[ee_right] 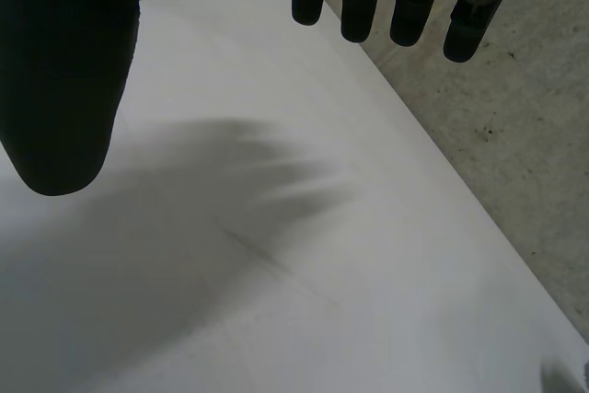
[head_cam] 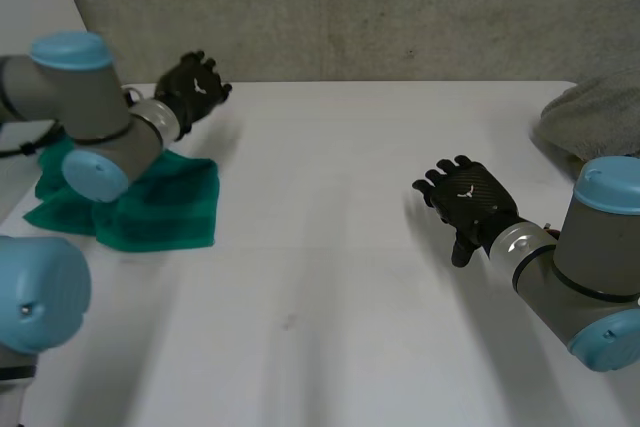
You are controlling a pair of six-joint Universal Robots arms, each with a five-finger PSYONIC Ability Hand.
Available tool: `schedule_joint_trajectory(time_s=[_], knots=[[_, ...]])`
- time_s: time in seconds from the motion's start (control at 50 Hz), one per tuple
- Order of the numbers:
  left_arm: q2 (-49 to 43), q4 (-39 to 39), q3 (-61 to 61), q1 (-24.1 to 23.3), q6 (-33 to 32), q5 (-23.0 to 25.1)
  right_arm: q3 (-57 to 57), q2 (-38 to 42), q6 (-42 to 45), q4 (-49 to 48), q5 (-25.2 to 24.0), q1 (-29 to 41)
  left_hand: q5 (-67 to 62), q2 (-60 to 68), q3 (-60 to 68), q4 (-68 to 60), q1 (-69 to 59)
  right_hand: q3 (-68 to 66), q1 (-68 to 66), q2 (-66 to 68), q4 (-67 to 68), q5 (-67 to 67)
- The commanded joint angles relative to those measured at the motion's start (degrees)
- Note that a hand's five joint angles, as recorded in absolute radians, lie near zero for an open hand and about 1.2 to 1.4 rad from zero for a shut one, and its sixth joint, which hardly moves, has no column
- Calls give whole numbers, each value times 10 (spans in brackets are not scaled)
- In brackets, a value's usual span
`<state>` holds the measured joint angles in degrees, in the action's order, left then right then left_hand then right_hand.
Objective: Fold the laundry.
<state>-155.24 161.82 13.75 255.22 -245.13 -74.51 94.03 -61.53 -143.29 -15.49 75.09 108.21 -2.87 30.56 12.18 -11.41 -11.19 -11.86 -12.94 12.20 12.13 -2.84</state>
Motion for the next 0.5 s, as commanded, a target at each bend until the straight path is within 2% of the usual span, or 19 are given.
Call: schedule_joint_trajectory(time_s=[0.02,0.08,0.16,0.28,0.38,0.5], knots=[[26,15,9,35,36,18,0,0,-15,1,-1,2,29,-206,-22,14,12,19,29,-22,-21,28],[18,-9,-12,56,65,9,0,1,-15,1,-1,2,29,-206,-22,14,12,19,29,-22,-21,28],[-11,-79,-71,90,133,18,1,2,-15,2,-1,3,29,-206,-22,14,12,19,29,-22,-21,28],[-66,-161,-142,140,241,67,1,4,-15,2,-1,6,29,-206,-22,14,12,19,29,-22,-21,28],[-81,-157,-132,149,238,75,3,4,-13,2,-1,8,29,-206,-22,14,12,19,29,-22,-21,28],[-93,-111,-109,147,207,68,3,6,-12,2,-1,8,29,-206,-22,14,12,19,29,-22,-21,28]])
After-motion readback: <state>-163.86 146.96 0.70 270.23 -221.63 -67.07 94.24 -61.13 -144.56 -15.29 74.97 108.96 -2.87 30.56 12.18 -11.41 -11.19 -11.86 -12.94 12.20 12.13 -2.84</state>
